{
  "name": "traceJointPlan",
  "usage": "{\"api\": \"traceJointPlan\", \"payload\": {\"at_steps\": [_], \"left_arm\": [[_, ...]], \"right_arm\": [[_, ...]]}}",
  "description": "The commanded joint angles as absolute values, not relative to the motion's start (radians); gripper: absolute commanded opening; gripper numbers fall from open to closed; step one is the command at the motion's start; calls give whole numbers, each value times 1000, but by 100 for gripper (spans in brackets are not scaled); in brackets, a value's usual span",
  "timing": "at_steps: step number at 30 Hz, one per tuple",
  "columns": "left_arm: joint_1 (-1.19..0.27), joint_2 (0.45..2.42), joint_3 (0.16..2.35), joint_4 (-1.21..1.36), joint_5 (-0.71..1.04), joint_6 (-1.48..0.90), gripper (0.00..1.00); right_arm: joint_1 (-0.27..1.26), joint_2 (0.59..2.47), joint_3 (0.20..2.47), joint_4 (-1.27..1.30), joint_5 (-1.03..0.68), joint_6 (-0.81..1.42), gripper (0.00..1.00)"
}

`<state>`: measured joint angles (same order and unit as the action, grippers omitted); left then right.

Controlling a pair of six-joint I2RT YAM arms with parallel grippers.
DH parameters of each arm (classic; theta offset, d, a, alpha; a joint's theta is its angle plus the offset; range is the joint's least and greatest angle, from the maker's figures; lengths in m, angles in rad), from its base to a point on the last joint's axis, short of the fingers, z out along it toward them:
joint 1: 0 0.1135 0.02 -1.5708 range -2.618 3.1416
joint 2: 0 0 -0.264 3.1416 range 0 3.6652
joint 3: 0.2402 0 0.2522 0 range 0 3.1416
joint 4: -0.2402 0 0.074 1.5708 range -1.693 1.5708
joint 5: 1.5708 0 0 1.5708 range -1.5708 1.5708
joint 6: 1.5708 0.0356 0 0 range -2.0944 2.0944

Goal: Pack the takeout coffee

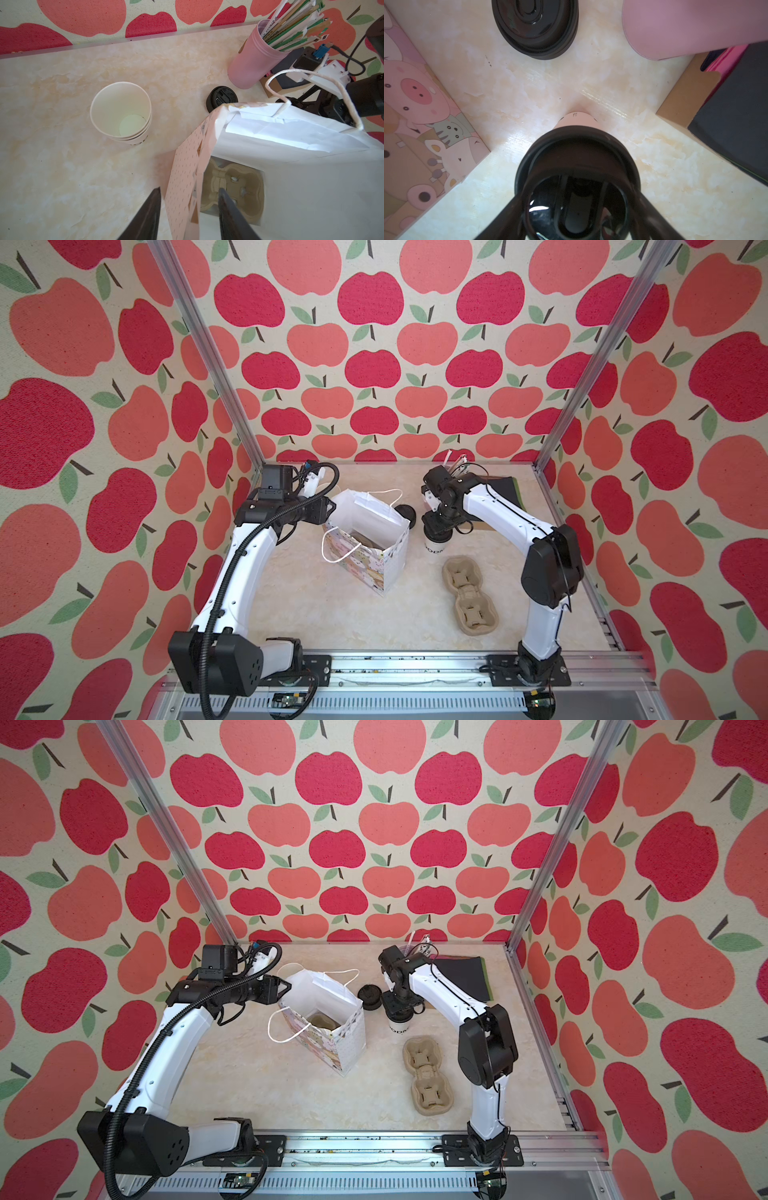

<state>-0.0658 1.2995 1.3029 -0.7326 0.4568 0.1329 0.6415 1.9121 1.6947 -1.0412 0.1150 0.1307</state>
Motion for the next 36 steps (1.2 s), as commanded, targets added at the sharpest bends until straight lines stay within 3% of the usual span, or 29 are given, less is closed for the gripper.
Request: {"api": "traceJointPlan", "payload": {"at_steps": [1,11,13,18,21,26,36], "left_arm": [[-61,1322,1343,-733,458,148,42],[-64,1326,1378,-754,448,146,15],[-66,1316,1382,-762,446,146,17],[-66,1308,1400,-761,443,152,40],[-66,1325,1417,-761,441,156,44],[-67,1367,1443,-778,447,167,43],[-87,1398,1453,-813,448,192,25]], "right_arm": [[653,1896,1695,-1091,114,109,68],[657,1875,1673,-1083,124,106,67],[657,1871,1669,-1080,122,106,67],[658,1870,1663,-1080,123,98,67],[657,1867,1657,-1076,125,98,67],[657,1858,1647,-1065,123,101,67],[657,1822,1658,-1071,130,98,67]]}}
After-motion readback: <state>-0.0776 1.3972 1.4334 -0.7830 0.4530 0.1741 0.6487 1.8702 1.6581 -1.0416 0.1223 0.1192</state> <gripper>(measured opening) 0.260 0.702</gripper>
